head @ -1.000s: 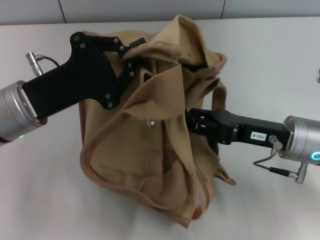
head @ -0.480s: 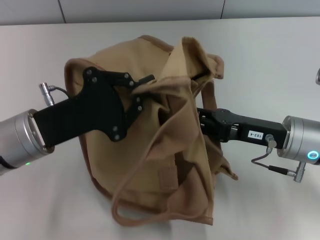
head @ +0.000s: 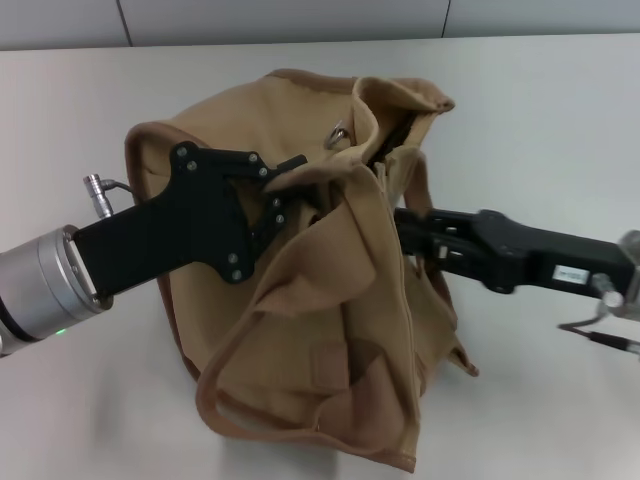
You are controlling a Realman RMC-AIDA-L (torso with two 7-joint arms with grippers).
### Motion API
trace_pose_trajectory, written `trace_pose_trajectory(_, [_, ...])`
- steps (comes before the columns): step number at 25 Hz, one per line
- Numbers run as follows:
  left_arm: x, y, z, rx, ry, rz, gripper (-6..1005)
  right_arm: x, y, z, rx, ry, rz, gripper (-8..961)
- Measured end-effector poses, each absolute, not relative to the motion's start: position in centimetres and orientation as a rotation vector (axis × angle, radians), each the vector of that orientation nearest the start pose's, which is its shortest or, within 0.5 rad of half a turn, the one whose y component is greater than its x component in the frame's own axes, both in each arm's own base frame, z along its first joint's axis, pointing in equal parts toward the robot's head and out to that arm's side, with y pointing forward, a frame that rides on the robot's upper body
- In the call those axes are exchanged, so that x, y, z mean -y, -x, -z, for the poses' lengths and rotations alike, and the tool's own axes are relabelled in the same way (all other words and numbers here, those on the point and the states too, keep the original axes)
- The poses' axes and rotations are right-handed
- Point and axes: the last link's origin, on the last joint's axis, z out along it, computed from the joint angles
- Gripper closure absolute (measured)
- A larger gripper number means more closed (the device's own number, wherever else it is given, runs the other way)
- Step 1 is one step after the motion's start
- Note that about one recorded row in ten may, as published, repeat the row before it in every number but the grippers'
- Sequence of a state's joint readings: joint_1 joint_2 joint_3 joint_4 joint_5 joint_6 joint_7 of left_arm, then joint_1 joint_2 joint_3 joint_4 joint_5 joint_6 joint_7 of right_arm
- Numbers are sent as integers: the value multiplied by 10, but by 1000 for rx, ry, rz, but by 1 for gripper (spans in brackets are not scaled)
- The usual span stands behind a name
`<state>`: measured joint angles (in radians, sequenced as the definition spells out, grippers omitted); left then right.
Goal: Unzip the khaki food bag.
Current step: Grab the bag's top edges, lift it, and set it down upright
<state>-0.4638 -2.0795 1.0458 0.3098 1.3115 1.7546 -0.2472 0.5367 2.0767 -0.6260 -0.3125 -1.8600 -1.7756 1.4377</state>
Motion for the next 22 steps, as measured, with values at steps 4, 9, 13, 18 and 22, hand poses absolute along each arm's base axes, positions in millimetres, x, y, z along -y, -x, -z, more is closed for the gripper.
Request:
trace_pose_trajectory(4, [-281, 230, 26, -493, 2283, 1107, 889, -275, -259, 10, -974, 2660, -1298, 562])
trace_pose_trajectory(9, [-283, 228, 26, -501, 2283, 1112, 887, -271, -258, 4, -894, 2681, -1316, 561])
trace_pose_trajectory(13, [-283, 226, 28, -510, 2294, 1116, 886, -271, -253, 4, -809, 2708, -1328, 561])
trace_pose_trajectory(18, [-283, 224, 29, -518, 2301, 1120, 884, -276, -246, 9, -714, 2703, -1337, 561])
trace_pose_trajectory(22, [-283, 223, 30, -519, 2309, 1125, 883, -281, -243, 13, -671, 2685, -1336, 561])
